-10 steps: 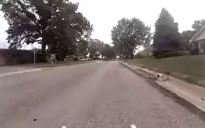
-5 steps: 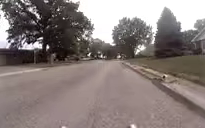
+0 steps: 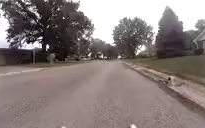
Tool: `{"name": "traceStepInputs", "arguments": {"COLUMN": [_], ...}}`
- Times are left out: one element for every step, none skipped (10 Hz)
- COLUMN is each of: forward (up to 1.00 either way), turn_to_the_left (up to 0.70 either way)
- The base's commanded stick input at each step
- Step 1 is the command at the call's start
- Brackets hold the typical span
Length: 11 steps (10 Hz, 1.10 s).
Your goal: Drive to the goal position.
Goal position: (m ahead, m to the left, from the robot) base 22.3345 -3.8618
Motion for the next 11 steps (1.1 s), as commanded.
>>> {"name": "traceStepInputs", "arguments": {"forward": [0.50, 0.50, 0.50, 0.50, 0.50, 0.50, 0.50, 0.50, 0.50, 0.50, 0.50], "turn_to_the_left": [0.00, 0.00, 0.00, 0.00, 0.00, 0.00, 0.00, 0.00, 0.00, 0.00, 0.00]}}
